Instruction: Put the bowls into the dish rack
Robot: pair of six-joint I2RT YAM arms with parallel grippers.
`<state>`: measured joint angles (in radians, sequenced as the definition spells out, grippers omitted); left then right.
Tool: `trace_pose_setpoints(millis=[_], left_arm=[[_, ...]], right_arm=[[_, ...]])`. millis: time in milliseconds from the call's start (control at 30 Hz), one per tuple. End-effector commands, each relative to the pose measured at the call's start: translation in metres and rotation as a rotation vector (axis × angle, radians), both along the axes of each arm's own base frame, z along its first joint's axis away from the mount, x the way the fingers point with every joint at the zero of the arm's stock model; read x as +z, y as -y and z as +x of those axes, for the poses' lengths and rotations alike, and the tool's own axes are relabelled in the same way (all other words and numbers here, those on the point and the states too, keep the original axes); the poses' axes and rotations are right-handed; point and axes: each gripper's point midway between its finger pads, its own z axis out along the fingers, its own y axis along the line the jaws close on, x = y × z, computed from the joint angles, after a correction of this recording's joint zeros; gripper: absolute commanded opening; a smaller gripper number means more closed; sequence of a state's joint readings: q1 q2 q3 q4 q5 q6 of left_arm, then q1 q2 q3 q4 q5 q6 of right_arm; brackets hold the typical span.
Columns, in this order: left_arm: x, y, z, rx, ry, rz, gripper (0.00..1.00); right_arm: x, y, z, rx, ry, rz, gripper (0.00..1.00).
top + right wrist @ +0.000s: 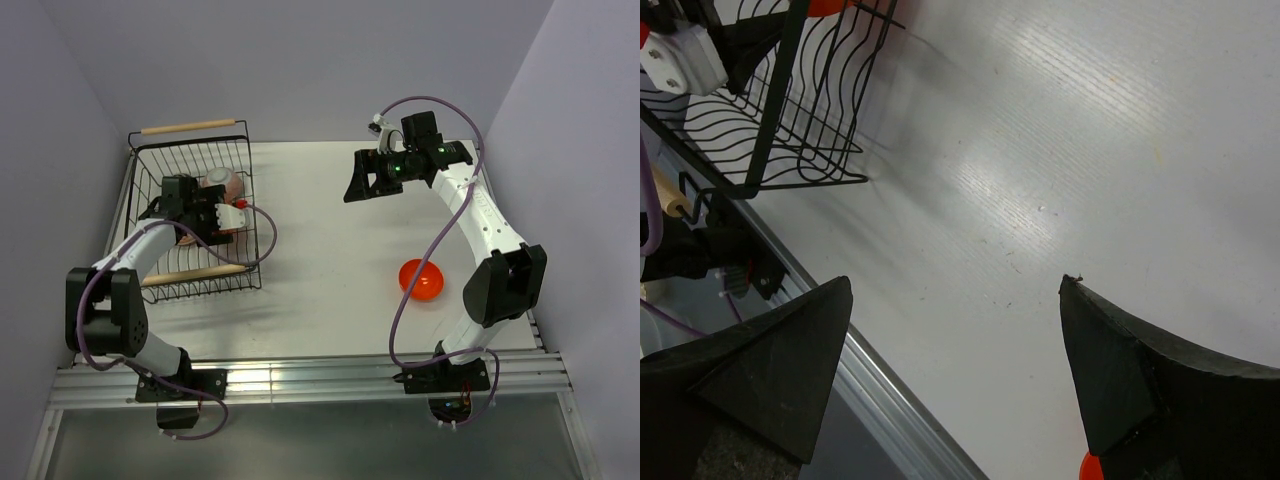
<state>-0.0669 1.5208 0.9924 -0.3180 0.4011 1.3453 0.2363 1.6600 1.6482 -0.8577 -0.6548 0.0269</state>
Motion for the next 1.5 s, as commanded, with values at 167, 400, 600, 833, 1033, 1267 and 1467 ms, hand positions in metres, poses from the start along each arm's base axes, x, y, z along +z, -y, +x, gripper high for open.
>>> trace_pose_setpoints(millis=[167, 400, 600, 833, 1033, 1267, 1467], left_arm=[[0.028, 0.015, -0.010, -0.083, 0.012, -0.050, 1.00], [0.019, 0.017, -0.022, -0.094, -0.116, -0.051, 0.99], [0.051, 0.024, -0.007, -0.032, -0.084, -0.170, 0.99], [0.141, 0.037, 0.012, 0.107, -0.147, -0.508, 1.00], [0.214, 0.034, 0.001, 0.168, -0.173, -0.760, 1.00], [0.226, 0.055, -0.038, 0.135, -0.295, -0.896, 0.99], [0.214, 0.055, -0.050, 0.153, -0.296, -0.905, 1.00]], right_arm=[[0.003, 0.003, 0.000, 0.004, 0.021, -0.001, 0.91], [0.001, 0.004, 0.001, 0.030, 0.032, -0.015, 0.91], [0.001, 0.005, -0.002, 0.055, 0.030, -0.027, 0.90], [-0.016, 0.061, -0.016, 0.043, -0.066, -0.162, 0.85], [-0.076, 0.161, -0.049, -0.026, -0.218, -0.452, 0.78], [-0.136, 0.223, -0.087, -0.016, -0.373, -0.658, 0.72], [-0.163, 0.226, -0.084, -0.019, -0.421, -0.657, 0.67]])
